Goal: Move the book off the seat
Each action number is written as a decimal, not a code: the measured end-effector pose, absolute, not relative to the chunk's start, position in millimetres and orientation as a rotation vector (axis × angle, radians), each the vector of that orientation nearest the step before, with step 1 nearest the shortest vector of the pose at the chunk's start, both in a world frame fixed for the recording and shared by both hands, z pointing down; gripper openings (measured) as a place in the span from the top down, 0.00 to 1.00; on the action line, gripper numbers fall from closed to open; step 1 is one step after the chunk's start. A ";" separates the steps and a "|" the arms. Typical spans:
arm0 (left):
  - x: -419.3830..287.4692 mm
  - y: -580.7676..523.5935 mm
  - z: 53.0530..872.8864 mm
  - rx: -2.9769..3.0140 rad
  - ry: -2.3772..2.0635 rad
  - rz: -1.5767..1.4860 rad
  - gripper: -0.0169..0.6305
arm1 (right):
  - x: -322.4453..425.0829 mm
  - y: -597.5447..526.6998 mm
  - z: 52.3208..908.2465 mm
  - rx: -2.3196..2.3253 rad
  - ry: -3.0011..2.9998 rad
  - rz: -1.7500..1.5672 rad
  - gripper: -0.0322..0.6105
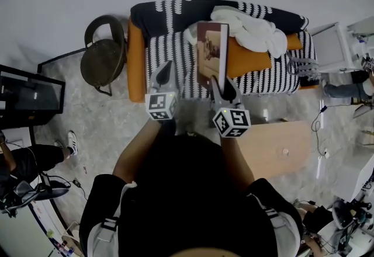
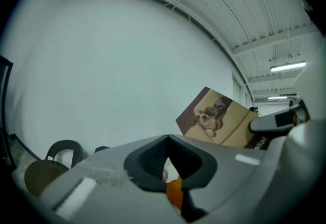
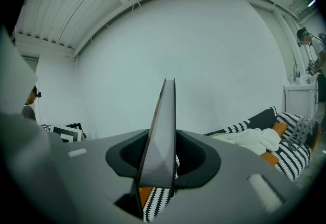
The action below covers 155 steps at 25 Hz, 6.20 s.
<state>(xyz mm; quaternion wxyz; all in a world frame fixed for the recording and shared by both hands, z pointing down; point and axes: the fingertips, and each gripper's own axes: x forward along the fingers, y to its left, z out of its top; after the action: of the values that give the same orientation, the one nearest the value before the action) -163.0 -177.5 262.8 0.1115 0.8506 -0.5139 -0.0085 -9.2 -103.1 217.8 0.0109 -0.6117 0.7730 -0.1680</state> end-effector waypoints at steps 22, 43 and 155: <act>20.2 -125.0 251.8 2.706 -1.046 0.018 0.97 | 134.3 -4.3 218.5 -2.241 1.995 -0.536 0.71; 145.9 -77.1 237.1 2.846 -0.443 0.060 0.97 | 196.3 78.8 201.6 -2.568 1.466 -0.478 0.71; 445.5 357.3 571.3 2.745 0.697 0.728 0.97 | 364.5 491.5 572.6 -2.573 0.155 -0.818 0.71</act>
<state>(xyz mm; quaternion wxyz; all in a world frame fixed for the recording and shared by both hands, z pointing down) 445.5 357.3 571.3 0.1086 0.9331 0.2370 0.2476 364.5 491.5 572.6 0.2168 -0.9288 0.0559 -0.2953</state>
